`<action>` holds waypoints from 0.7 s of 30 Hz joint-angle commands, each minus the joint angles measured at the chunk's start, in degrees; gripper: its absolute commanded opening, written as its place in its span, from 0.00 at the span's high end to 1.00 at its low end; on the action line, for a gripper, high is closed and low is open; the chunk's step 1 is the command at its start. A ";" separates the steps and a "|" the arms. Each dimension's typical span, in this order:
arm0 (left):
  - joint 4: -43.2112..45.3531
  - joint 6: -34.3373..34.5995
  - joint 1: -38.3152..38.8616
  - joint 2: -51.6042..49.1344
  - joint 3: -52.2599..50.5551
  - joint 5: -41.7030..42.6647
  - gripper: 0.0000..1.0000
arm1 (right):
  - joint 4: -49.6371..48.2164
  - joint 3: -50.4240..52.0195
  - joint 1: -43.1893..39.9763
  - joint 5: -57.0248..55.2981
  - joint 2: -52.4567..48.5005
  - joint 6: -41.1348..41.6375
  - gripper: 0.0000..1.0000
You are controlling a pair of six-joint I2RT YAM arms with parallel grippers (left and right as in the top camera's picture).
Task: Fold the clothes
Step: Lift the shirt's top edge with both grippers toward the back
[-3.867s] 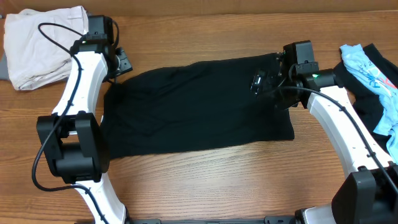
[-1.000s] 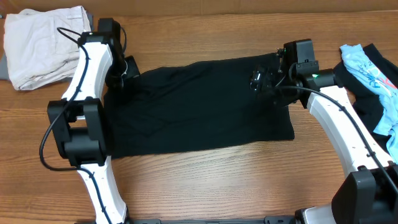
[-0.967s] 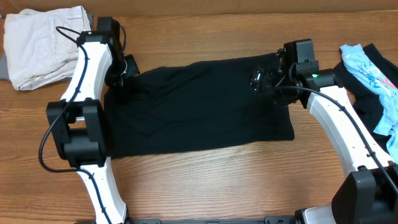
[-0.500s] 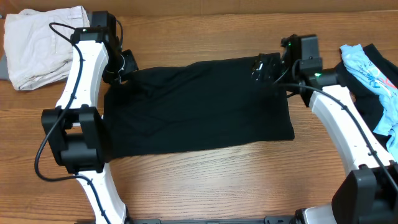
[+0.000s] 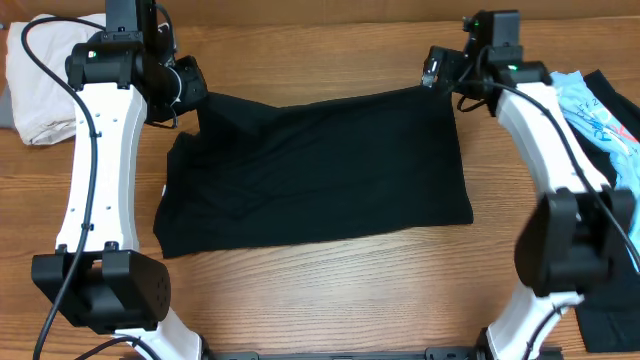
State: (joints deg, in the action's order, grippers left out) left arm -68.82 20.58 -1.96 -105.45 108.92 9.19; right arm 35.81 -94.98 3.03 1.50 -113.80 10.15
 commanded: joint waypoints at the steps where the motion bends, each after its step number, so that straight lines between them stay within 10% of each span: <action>1: -0.96 -1.36 -0.35 0.50 0.37 -2.36 0.96 | -1.79 -2.95 -0.02 -4.04 -4.42 -4.24 0.00; 21: -5.77 -1.33 -0.37 0.46 -0.57 -5.18 0.96 | -9.07 -3.34 -0.17 -0.87 -11.52 -4.15 0.00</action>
State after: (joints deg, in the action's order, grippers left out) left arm -74.52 20.56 -1.96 -105.45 108.68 5.32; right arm 27.57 -96.40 3.03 -0.19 -123.39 6.31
